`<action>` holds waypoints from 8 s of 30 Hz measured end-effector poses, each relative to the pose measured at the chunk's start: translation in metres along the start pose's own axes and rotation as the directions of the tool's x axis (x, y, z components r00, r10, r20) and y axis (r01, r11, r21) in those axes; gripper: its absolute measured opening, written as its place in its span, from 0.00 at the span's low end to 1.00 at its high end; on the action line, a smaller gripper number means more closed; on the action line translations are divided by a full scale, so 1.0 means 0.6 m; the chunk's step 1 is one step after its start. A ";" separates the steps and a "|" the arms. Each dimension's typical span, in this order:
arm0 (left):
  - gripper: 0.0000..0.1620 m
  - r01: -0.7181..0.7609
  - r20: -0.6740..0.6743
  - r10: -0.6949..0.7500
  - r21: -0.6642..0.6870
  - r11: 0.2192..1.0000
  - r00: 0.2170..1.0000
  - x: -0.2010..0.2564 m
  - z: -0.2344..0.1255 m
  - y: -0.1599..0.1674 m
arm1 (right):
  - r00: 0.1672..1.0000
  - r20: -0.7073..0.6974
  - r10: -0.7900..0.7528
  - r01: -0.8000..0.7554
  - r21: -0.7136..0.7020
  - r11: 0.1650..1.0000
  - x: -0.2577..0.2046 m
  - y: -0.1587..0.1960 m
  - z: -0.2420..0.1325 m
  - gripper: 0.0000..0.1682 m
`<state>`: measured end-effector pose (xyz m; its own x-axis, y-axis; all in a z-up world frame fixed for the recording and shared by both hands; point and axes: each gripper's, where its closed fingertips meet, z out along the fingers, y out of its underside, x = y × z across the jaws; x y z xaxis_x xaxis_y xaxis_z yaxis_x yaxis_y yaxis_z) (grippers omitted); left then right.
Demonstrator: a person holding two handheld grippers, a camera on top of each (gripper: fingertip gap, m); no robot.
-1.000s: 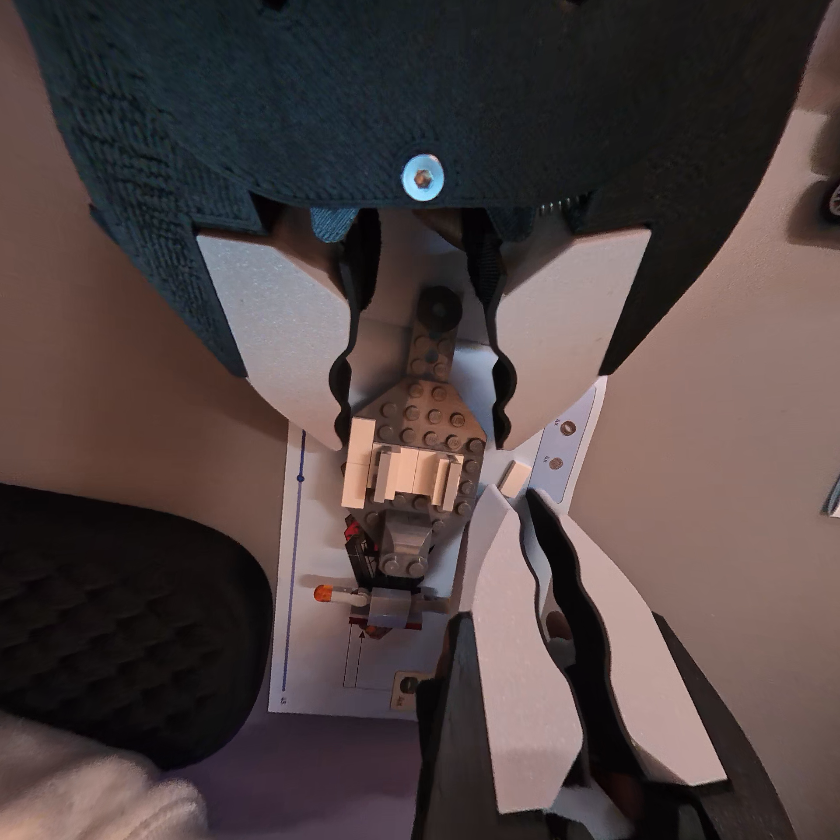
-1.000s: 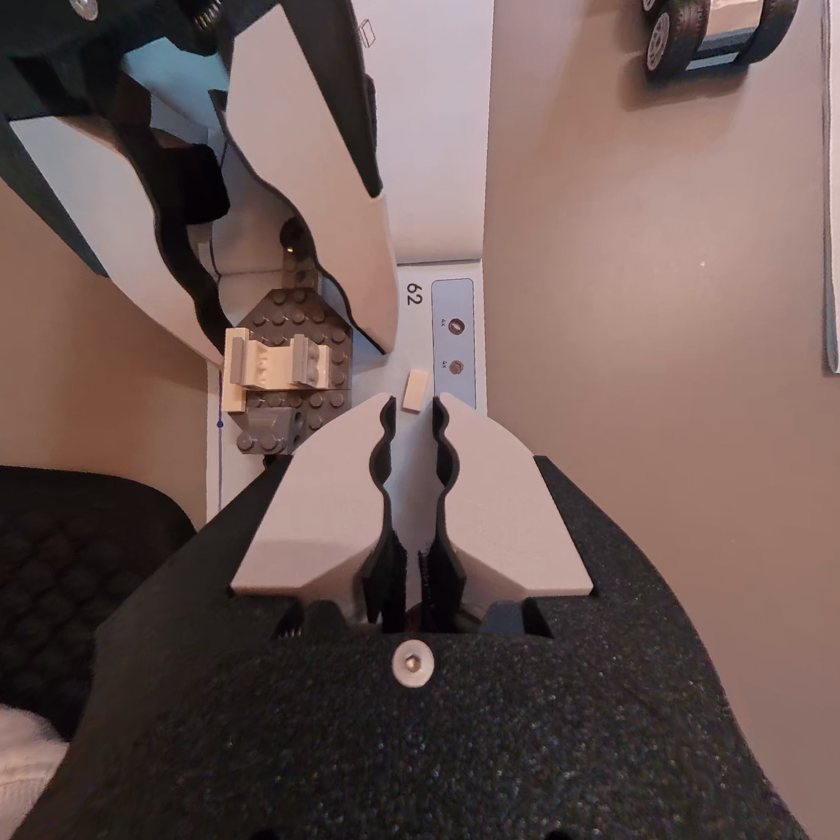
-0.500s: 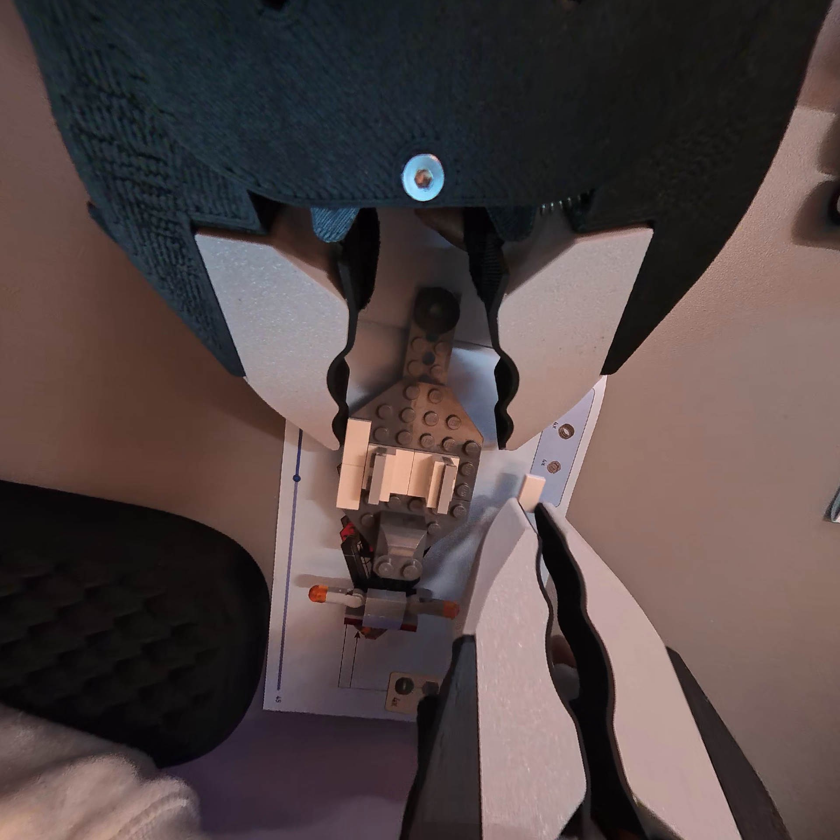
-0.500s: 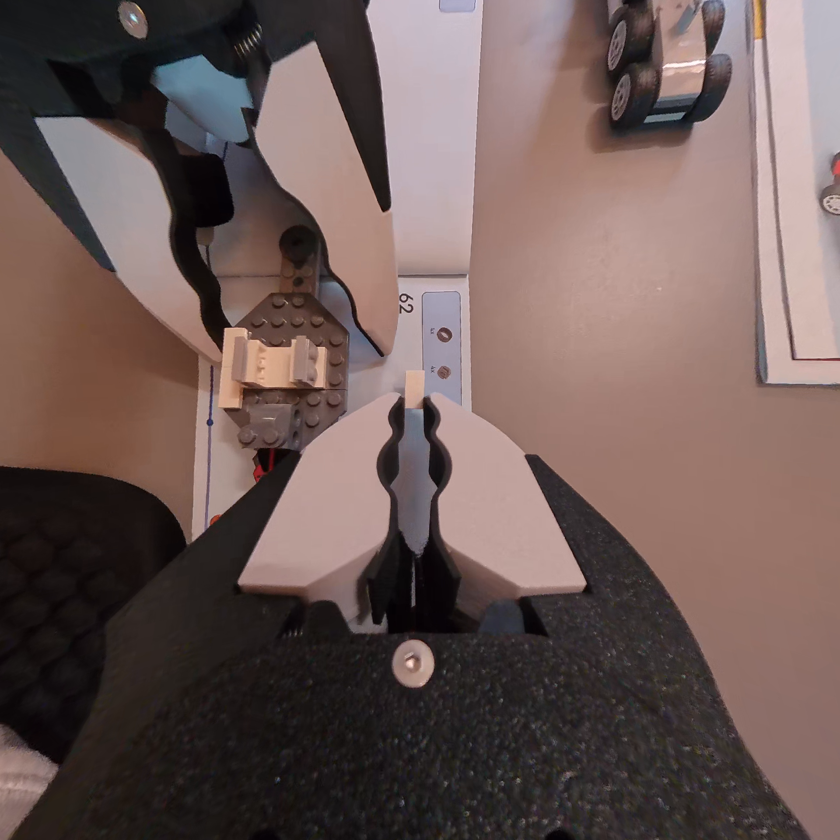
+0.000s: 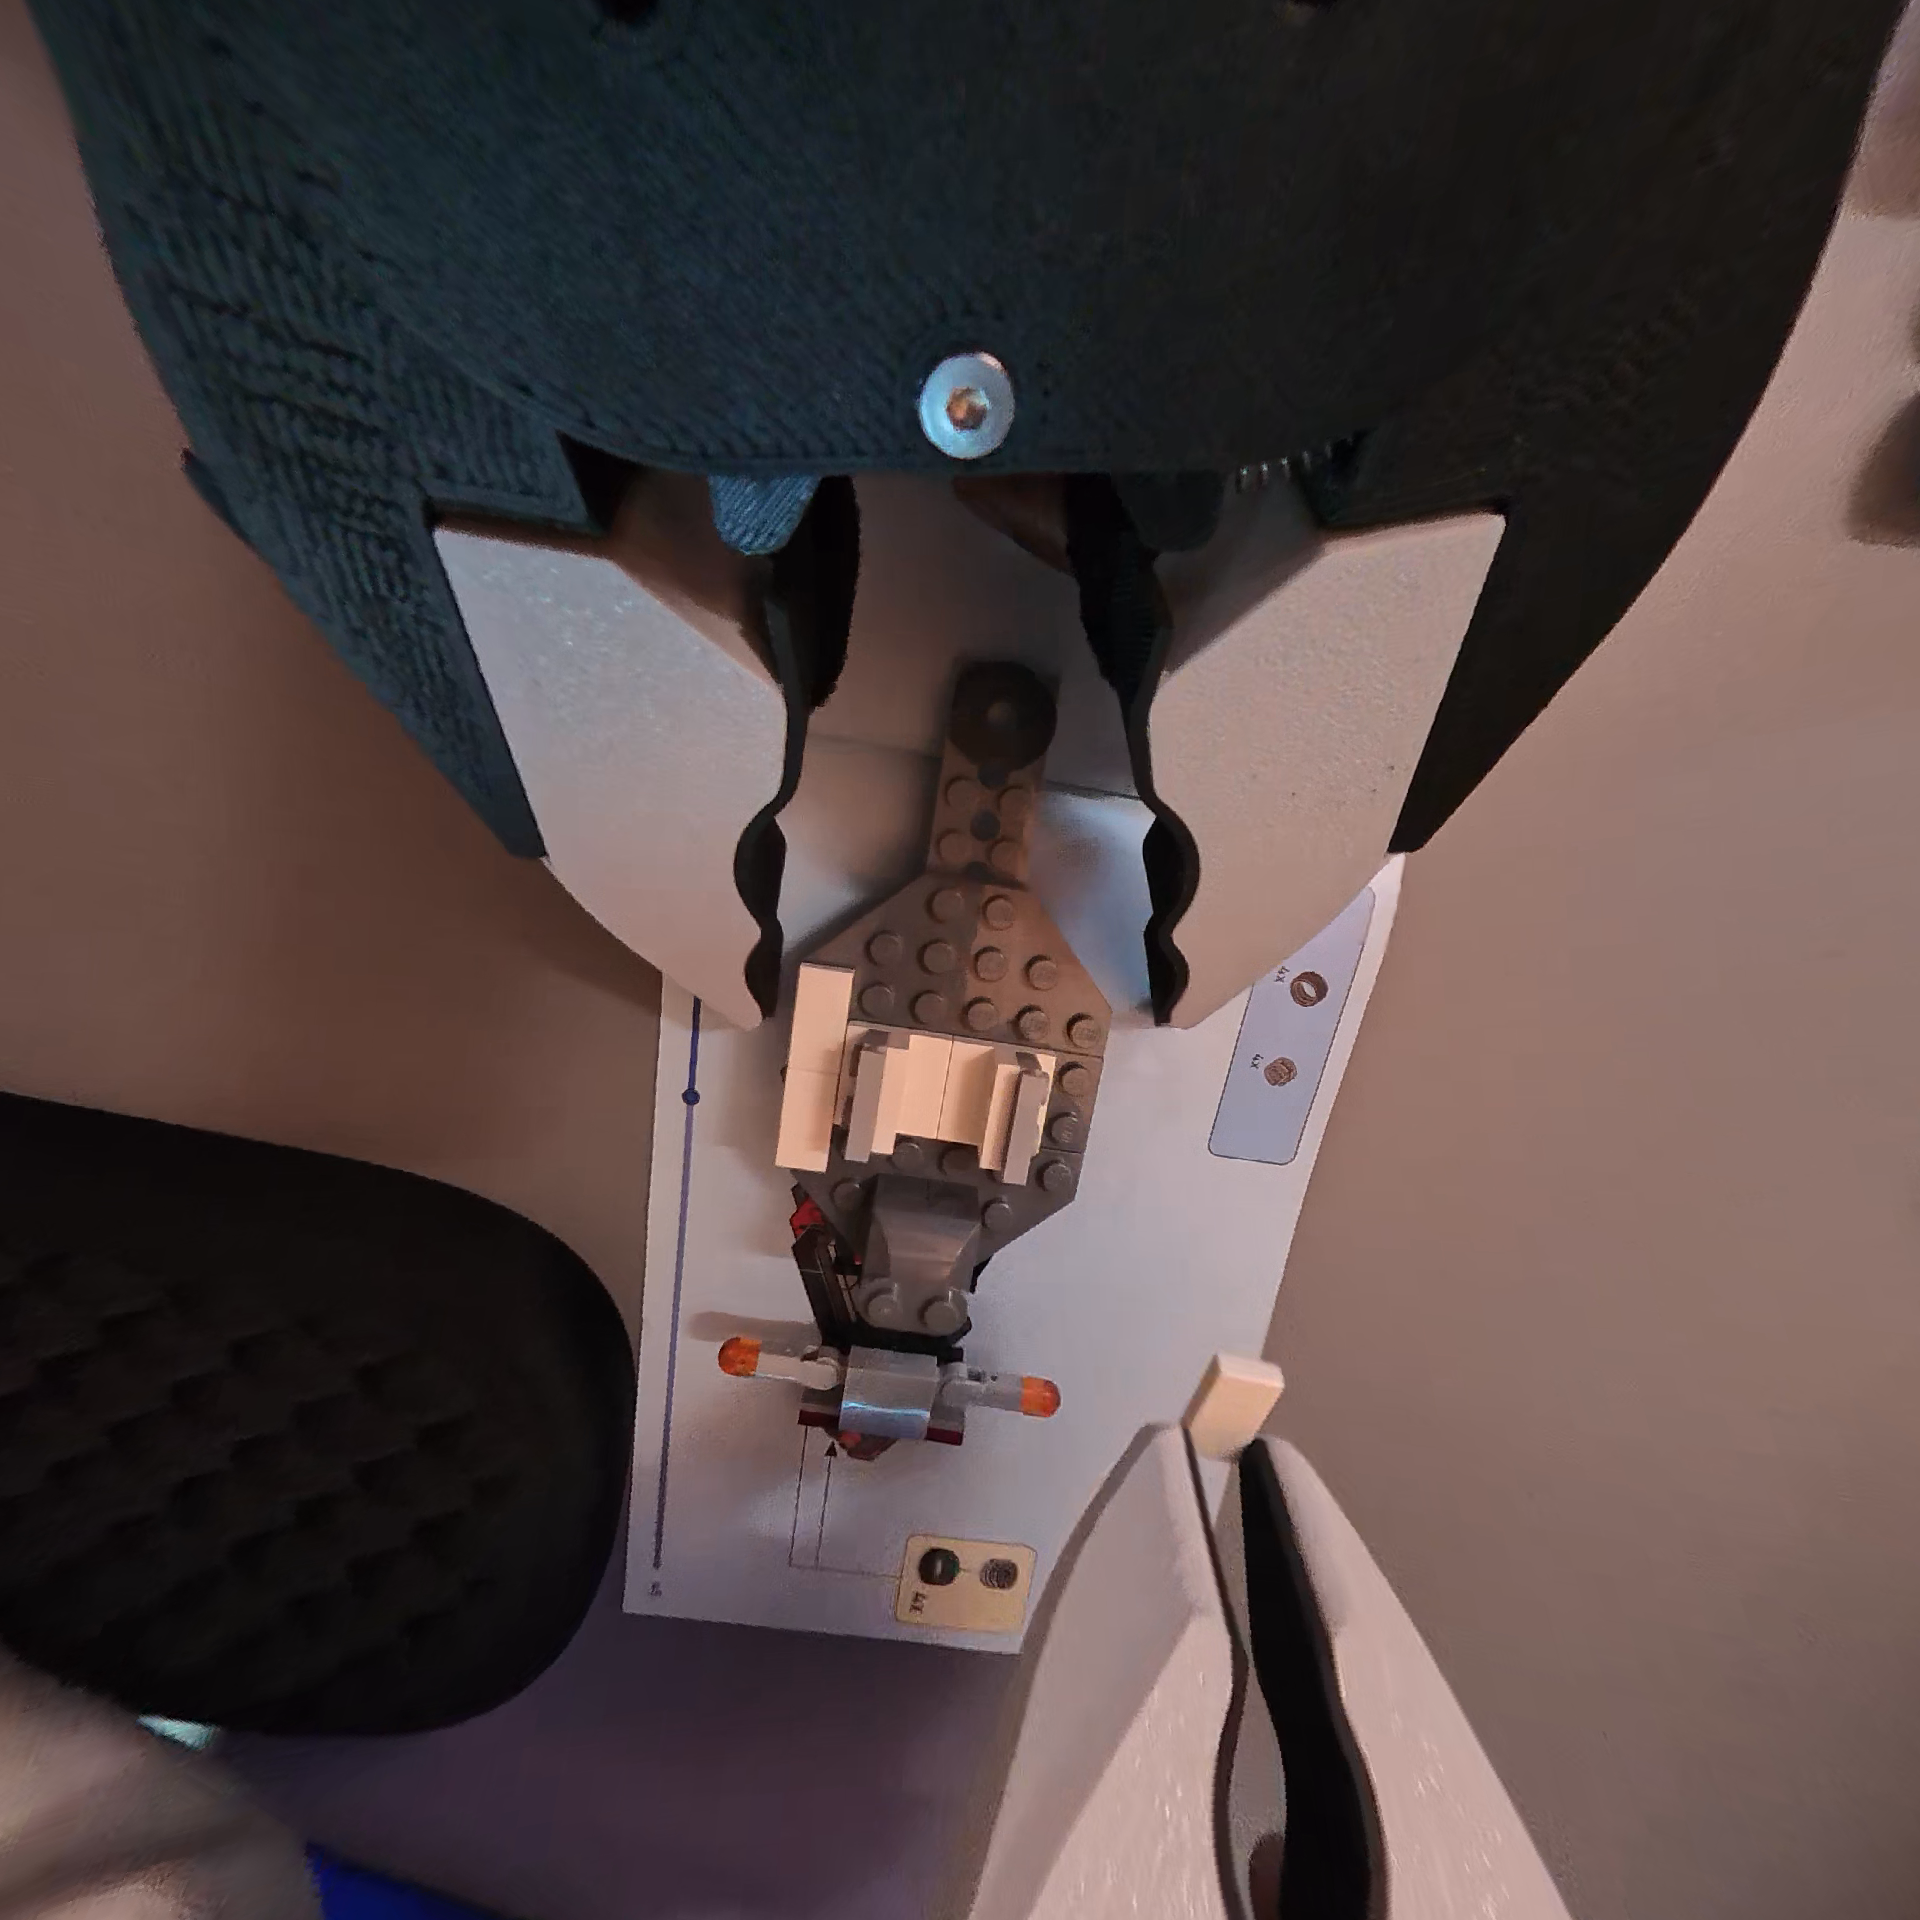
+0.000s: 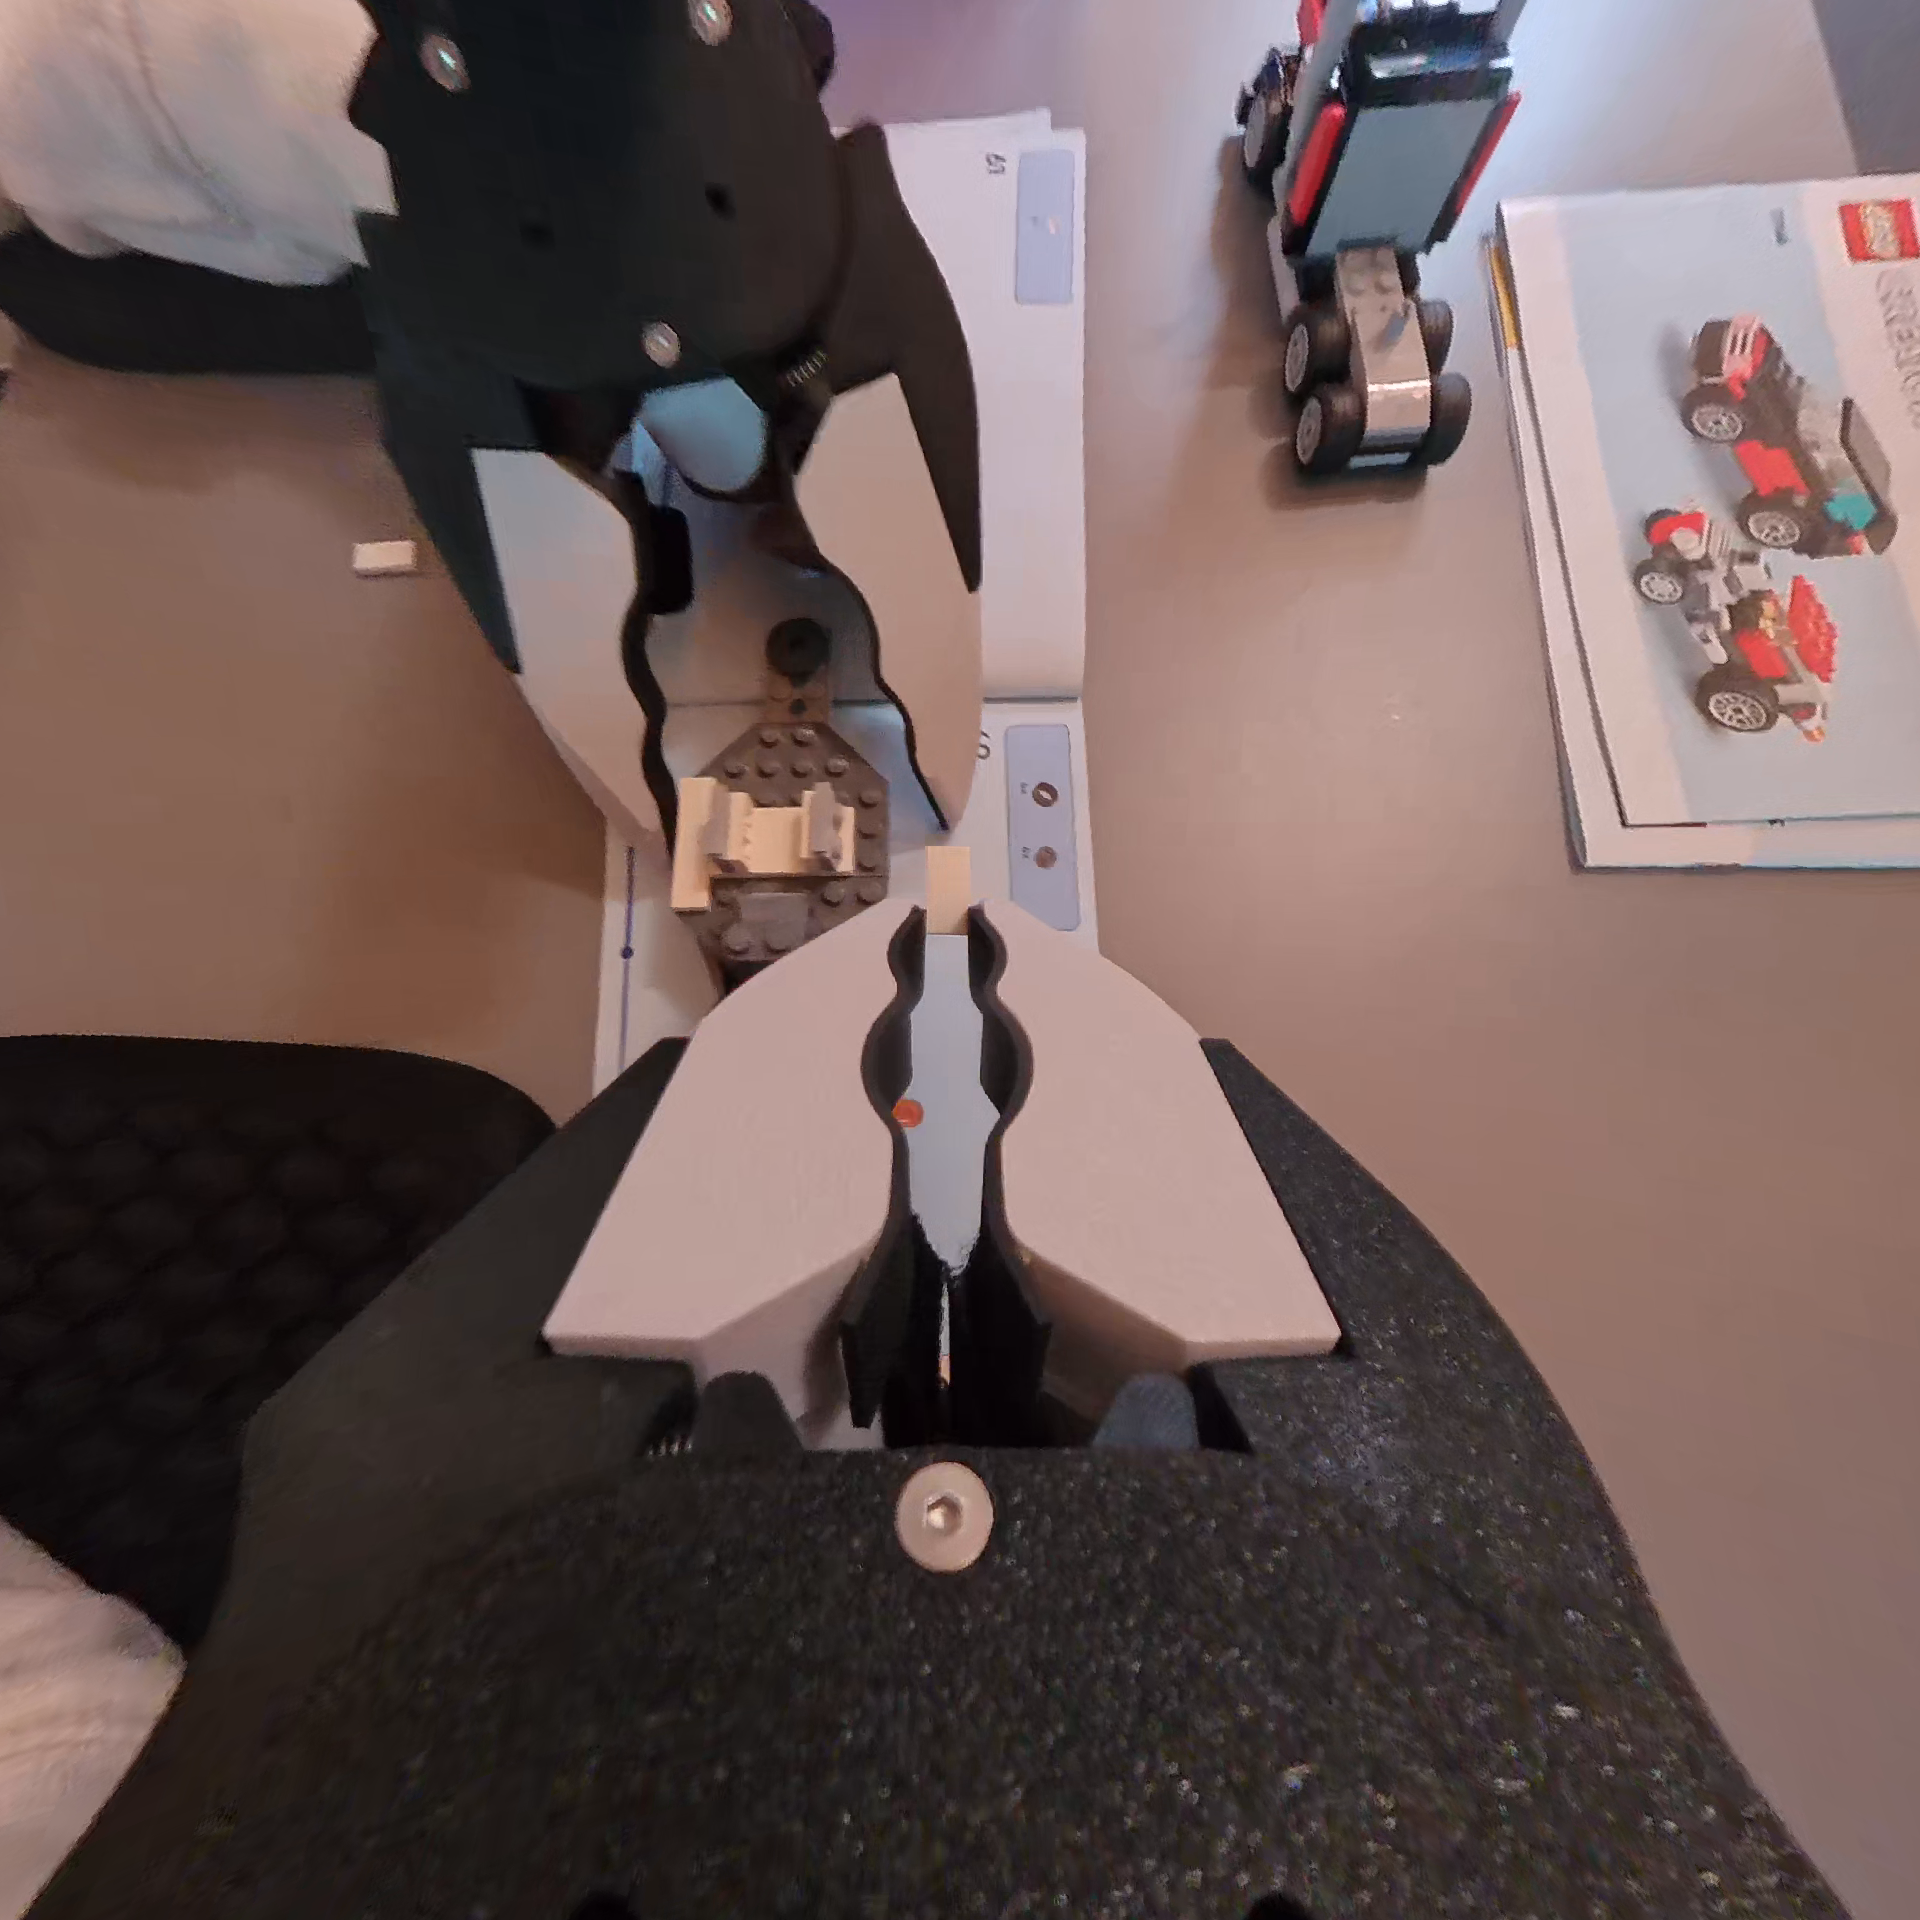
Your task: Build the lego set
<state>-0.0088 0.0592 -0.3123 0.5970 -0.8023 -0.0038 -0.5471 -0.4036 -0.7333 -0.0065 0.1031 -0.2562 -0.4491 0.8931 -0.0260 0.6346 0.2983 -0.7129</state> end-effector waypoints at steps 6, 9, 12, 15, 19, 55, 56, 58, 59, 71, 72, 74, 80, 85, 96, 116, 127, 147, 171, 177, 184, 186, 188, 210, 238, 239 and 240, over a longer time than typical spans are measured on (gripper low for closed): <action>0.35 -0.014 -0.004 0.014 0.001 1.000 1.000 0.001 0.002 -0.002 | 0.997 0.081 0.004 0.001 -0.064 0.998 -0.023 0.006 0.014 0.04; 0.35 -0.043 0.012 0.043 0.008 0.999 0.999 0.001 0.001 -0.003 | 0.992 0.123 0.025 -0.014 -0.094 0.996 -0.030 0.008 0.023 0.04; 0.34 -0.093 0.044 0.092 0.023 0.995 0.995 0.000 -0.001 -0.006 | 0.989 0.138 0.044 -0.027 -0.124 0.992 -0.029 0.011 0.031 0.04; 0.34 -0.171 0.103 0.166 0.037 0.985 0.981 -0.004 -0.004 -0.011 | 0.987 0.150 0.054 -0.031 -0.150 0.988 -0.033 0.011 0.038 0.04; 0.34 -0.224 0.146 0.216 0.039 0.974 0.965 -0.006 -0.005 -0.014 | 0.990 0.132 0.045 -0.020 -0.183 0.983 -0.035 0.014 0.038 0.04; 0.34 -0.243 0.170 0.232 0.044 0.969 0.958 -0.009 -0.003 -0.017 | 0.785 0.419 0.457 -0.531 0.073 0.845 -0.017 0.004 0.031 0.20; 0.34 -0.244 0.171 0.233 0.044 0.969 0.957 -0.009 -0.003 -0.017 | 0.759 0.444 0.475 -0.558 0.069 0.827 -0.018 0.005 0.034 0.20; 0.34 -0.245 0.172 0.235 0.044 0.968 0.957 -0.009 -0.003 -0.017 | 0.722 0.482 0.497 -0.592 0.058 0.804 -0.022 0.005 0.037 0.18; 0.34 -0.247 0.173 0.236 0.044 0.968 0.956 -0.009 -0.003 -0.017 | 0.713 0.484 0.507 -0.600 0.047 0.798 -0.022 0.007 0.039 0.17; 0.34 -0.257 0.181 0.246 0.040 0.966 0.952 -0.010 -0.003 -0.018 | 0.685 0.507 0.523 -0.594 -0.027 0.804 -0.034 0.013 0.047 0.06; 0.34 -0.259 0.182 0.248 0.040 0.965 0.952 -0.010 -0.003 -0.018 | 0.682 0.511 0.523 -0.594 -0.031 0.804 -0.034 0.013 0.047 0.06; 0.34 -0.261 0.183 0.250 0.039 0.965 0.951 -0.010 -0.003 -0.018 | 0.671 0.520 0.528 -0.596 -0.044 0.802 -0.034 0.013 0.048 0.05; 0.33 -0.284 0.187 0.272 0.036 0.958 0.944 -0.008 -0.004 -0.019 | 0.617 0.518 0.593 -0.616 -0.152 0.773 -0.033 0.019 0.053 0.05; 0.33 -0.291 0.188 0.280 0.037 0.956 0.942 -0.007 -0.004 -0.019 | 0.584 0.542 0.604 -0.628 -0.169 0.759 -0.035 0.019 0.052 0.05; 0.24 0.326 -0.270 -0.266 0.207 0.923 0.925 -0.016 -0.055 -0.067 | 0.609 0.565 0.556 -0.599 -0.132 0.790 -0.044 0.015 0.046 0.04; 0.07 0.598 -0.567 -0.543 -0.109 0.794 0.619 -0.004 -0.018 -0.058 | 0.628 0.552 0.549 -0.561 -0.168 0.811 -0.050 0.017 0.044 0.04; 0.05 0.615 -0.611 -0.566 -0.159 0.773 0.553 0.002 -0.019 -0.060 | 0.631 0.558 0.539 -0.562 -0.151 0.813 -0.050 0.015 0.041 0.04; 0.05 0.550 -0.599 -0.502 -0.120 0.826 0.624 0.007 -0.022 -0.061 | 0.626 0.580 0.521 -0.541 -0.157 0.826 -0.060 0.019 0.034 0.04; 0.10 0.576 -0.633 -0.504 -0.110 0.810 0.588 -0.002 -0.020 -0.062 | 0.549 0.579 0.603 -0.629 -0.189 0.754 -0.048 0.021 0.039 0.04; 0.06 0.581 -0.616 -0.509 -0.100 0.808 0.602 -0.007 -0.017 -0.060 | 0.537 0.574 0.618 -0.638 -0.202 0.743 -0.048 0.021 0.039 0.04; 0.05 0.543 -0.616 -0.483 -0.104 0.833 0.623 -0.004 -0.018 -0.060 | 0.543 0.578 0.609 -0.620 -0.212 0.755 -0.051 0.020 0.038 0.04; 0.05 0.519 -0.612 -0.468 -0.108 0.848 0.638 -0.002 -0.018 -0.059 | 0.541 0.581 0.608 -0.616 -0.219 0.757 -0.053 0.020 0.039 0.04; 0.07 0.497 -0.614 -0.451 -0.108 0.861 0.648 0.001 -0.019 -0.058 | 0.541 0.581 0.608 -0.609 -0.227 0.760 -0.055 0.020 0.039 0.04; 0.03 0.504 -0.664 -0.435 -0.101 0.858 0.608 0.007 -0.024 -0.060 | 0.707 0.546 0.450 -0.508 -0.051 0.860 -0.061 0.016 0.040 0.04; 0.11 0.497 -0.681 -0.418 -0.091 0.863 0.601 0.007 -0.028 -0.061 | 0.633 0.496 0.595 -0.636 -0.105 0.764 -0.050 0.014 0.043 0.05; 0.11 0.498 -0.682 -0.418 -0.091 0.862 0.600 0.007 -0.029 -0.061 | 0.632 0.500 0.592 -0.636 -0.101 0.765 -0.050 0.015 0.042 0.05; 0.11 0.501 -0.682 -0.419 -0.089 0.861 0.599 0.005 -0.029 -0.061 | 0.631 0.506 0.588 -0.635 -0.099 0.766 -0.051 0.014 0.041 0.05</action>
<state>0.0028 0.0640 -0.2735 0.1866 -0.6115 0.7689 -0.2237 -0.7885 -0.5729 -0.0028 0.0703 -0.2788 -0.2282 0.5689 -0.7901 0.8335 -0.3052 -0.4605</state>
